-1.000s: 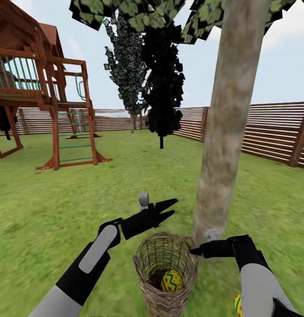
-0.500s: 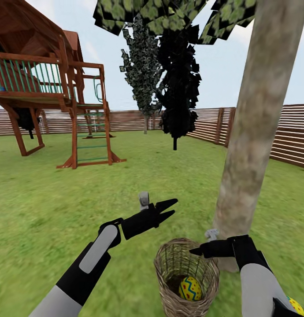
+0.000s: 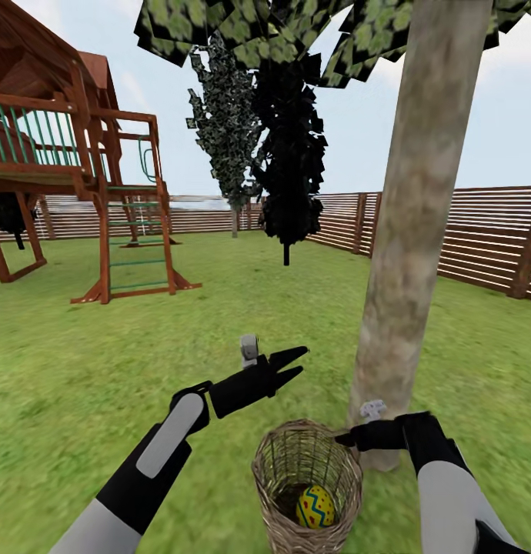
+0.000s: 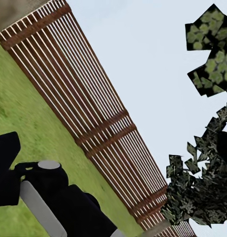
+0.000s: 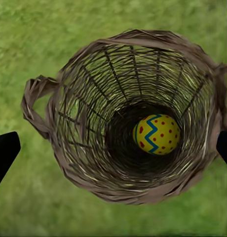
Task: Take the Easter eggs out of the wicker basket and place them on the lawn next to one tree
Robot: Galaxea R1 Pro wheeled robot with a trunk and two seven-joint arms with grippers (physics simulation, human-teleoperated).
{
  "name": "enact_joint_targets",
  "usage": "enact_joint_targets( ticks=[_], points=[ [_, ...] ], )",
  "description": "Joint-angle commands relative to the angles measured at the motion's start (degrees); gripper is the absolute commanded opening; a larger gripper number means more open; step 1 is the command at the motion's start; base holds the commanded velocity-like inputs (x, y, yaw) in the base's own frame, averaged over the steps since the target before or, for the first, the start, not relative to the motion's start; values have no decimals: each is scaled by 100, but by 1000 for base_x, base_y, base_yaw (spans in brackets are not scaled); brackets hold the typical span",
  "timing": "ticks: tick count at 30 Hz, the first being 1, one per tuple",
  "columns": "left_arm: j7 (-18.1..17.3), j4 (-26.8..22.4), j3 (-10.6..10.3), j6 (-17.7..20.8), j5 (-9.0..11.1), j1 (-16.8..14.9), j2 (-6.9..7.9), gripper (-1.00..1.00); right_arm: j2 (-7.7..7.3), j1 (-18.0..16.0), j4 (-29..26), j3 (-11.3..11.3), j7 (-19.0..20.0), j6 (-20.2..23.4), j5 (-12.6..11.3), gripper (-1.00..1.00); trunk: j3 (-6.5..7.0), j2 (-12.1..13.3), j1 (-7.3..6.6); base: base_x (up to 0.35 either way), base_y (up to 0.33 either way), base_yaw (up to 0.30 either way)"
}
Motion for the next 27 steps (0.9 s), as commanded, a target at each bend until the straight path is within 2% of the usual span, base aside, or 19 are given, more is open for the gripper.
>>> enact_joint_targets(
  ticks=[1,6,7,14,16,17,19,23,27],
  points=[
    [-87,13,38,23,22,4,9,100,15,-8,48,-30,-125,30,49,100,-6,-3,-1,7,0,-11],
    [-373,343,90,21,30,15,-5,100,26,-8,321,-14,-550,27,72,100,-6,-3,-1,179,176,-2],
    [-443,438,95,21,30,15,-16,100,69,-8,372,-14,-653,27,78,100,-3,-3,-1,222,242,-147],
    [-456,465,104,21,30,15,-3,100,92,-8,391,-12,-772,27,101,100,31,-3,-1,223,245,-227],
    [-456,466,104,21,30,15,-3,100,163,-8,409,-12,-1368,27,101,100,41,-3,-1,224,245,-245],
    [-457,466,105,21,30,15,-3,100,200,-8,620,-7,-1977,27,100,100,45,-3,-1,224,245,-246],
    [-457,464,105,21,26,15,-3,100,216,-8,1146,20,-2553,21,99,100,49,-3,-1,224,242,-243],
    [-457,458,119,8,22,15,-2,100,227,-8,1736,92,-3230,22,98,100,51,-3,-1,110,108,-148],
    [-457,458,130,4,22,15,-1,100,245,-8,1953,108,-3431,42,99,100,51,-3,-1,15,15,-25]
  ],
)
